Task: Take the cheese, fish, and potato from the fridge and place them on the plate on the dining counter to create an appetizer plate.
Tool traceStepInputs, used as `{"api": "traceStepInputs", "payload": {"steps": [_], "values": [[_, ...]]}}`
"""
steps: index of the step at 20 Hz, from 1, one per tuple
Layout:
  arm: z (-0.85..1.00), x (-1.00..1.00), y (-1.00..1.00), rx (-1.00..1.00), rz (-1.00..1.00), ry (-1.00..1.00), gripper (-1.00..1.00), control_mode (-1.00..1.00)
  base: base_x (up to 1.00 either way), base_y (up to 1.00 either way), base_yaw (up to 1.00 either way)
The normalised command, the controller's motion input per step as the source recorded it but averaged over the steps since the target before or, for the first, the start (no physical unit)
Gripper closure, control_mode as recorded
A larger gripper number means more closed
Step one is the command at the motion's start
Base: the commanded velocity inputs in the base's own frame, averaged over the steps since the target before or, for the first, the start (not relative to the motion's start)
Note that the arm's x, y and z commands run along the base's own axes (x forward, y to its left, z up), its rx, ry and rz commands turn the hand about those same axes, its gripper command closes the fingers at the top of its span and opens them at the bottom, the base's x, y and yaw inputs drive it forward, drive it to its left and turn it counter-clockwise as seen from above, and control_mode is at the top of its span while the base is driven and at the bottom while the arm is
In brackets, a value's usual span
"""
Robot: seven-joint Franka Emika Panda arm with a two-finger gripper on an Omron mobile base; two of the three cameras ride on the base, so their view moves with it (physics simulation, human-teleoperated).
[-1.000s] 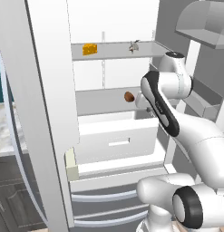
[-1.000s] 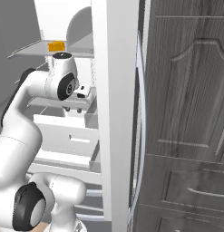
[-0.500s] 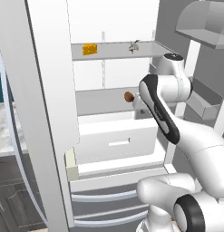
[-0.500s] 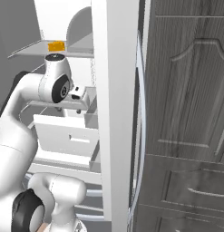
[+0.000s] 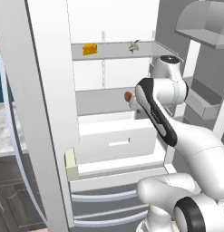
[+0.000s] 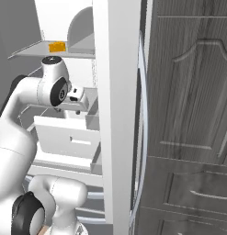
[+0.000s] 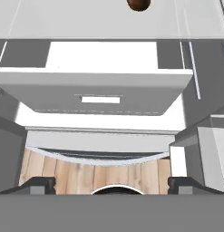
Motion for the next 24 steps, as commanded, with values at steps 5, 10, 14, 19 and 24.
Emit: {"api": "traceStepInputs", "payload": {"steps": [5,10,14,19,24], "values": [[0.0,0.09,0.0,0.0,-0.06,-0.04,-1.0,-1.0,0.0,0.0,0.0],[0.0,0.32,0.0,0.0,-0.07,-0.06,-1.0,-1.0,0.0,0.0,0.0],[-0.05,0.41,0.0,0.0,-0.03,-0.04,-1.0,-1.0,0.0,0.0,0.0],[-0.22,0.36,-0.04,0.0,-0.03,-0.03,-1.0,-1.0,0.0,0.0,0.0],[-0.34,0.32,-0.07,0.0,-0.04,-0.03,-1.0,-1.0,0.0,0.0,0.0]]}}
